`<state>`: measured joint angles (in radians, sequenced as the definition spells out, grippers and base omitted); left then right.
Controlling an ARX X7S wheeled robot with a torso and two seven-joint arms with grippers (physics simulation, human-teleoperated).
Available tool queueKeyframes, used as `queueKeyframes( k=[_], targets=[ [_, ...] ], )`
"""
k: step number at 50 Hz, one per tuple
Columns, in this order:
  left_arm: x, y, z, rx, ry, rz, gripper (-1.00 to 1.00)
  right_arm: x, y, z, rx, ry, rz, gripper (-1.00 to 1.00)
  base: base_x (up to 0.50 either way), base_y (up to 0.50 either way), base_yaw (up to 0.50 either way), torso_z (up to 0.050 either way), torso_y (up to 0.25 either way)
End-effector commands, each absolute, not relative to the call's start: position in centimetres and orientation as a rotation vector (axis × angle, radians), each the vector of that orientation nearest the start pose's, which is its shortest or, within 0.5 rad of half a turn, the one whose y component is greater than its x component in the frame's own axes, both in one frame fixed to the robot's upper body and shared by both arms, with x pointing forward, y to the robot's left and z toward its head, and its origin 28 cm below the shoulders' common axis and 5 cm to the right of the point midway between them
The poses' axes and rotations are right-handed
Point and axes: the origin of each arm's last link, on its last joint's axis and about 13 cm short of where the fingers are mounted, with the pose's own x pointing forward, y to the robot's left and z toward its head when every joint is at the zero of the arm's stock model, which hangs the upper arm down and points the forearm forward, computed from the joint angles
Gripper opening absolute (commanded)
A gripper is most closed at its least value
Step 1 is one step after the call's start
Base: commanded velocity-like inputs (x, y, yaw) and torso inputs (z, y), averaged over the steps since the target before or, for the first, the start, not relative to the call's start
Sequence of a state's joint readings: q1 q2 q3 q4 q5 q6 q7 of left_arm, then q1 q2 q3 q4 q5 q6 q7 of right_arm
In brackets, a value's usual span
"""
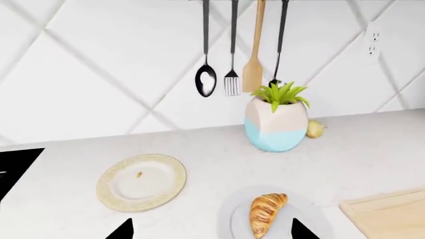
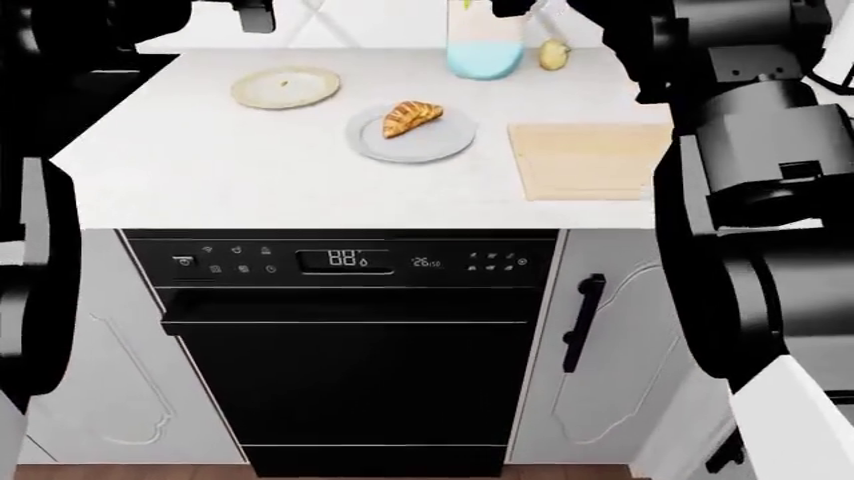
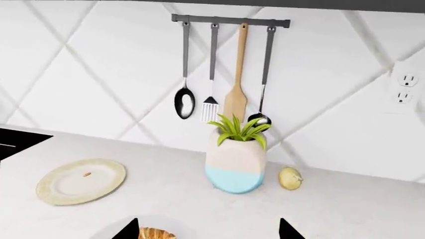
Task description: From the different types of pastries on the counter, select a croissant and place it on the cutting board. Then retrieve a jar of jam from the cabinet and place it alongside the croissant on the cutting board.
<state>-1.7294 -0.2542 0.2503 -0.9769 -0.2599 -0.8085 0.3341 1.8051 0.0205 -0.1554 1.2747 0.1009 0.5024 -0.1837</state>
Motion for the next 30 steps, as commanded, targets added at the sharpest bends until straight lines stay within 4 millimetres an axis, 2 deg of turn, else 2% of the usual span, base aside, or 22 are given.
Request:
queueKeyframes(
  k=[1, 3, 9, 14, 19, 27, 30],
  targets=[
    [39.3, 28.8, 37.6, -0.005, 0.11, -0.23, 1.0, 42.3, -10.7, 36.9, -0.064, 0.014, 0.168, 1.0, 0.29, 0.0, 0.0, 0.0, 0.0],
    [39.4, 28.8, 37.4, -0.009, 0.111, -0.235, 1.0, 42.3, -10.7, 36.8, -0.061, 0.025, 0.17, 1.0, 0.28, 0.0, 0.0, 0.0, 0.0],
    [39.7, 29.2, 35.0, -0.039, 0.16, -0.242, 1.0, 42.5, -10.5, 35.2, -0.085, 0.084, 0.202, 1.0, 0.29, 0.0, 0.0, 0.0, 0.0],
    [39.6, 29.3, 33.7, -0.048, 0.195, -0.247, 1.0, 42.5, -10.8, 34.9, -0.106, 0.117, 0.216, 1.0, 0.29, 0.0, 0.0, 0.0, 0.0],
    [38.8, 29.2, 33.8, -0.046, 0.198, -0.262, 1.0, 42.0, -11.6, 35.2, -0.123, 0.147, 0.219, 1.0, 0.29, 0.0, 0.0, 0.0, 0.0],
    [36.7, 28.8, 34.4, -0.042, 0.19, -0.313, 1.0, 40.0, -12.2, 35.3, -0.11, 0.15, 0.225, 1.0, 0.29, 0.0, 0.0, 0.0, 0.0],
    [36.4, 28.9, 34.7, -0.035, 0.183, -0.315, 1.0, 39.1, -12.9, 35.9, -0.107, 0.143, 0.229, 1.0, 0.29, 0.0, 0.0, 0.0, 0.0]
  ],
)
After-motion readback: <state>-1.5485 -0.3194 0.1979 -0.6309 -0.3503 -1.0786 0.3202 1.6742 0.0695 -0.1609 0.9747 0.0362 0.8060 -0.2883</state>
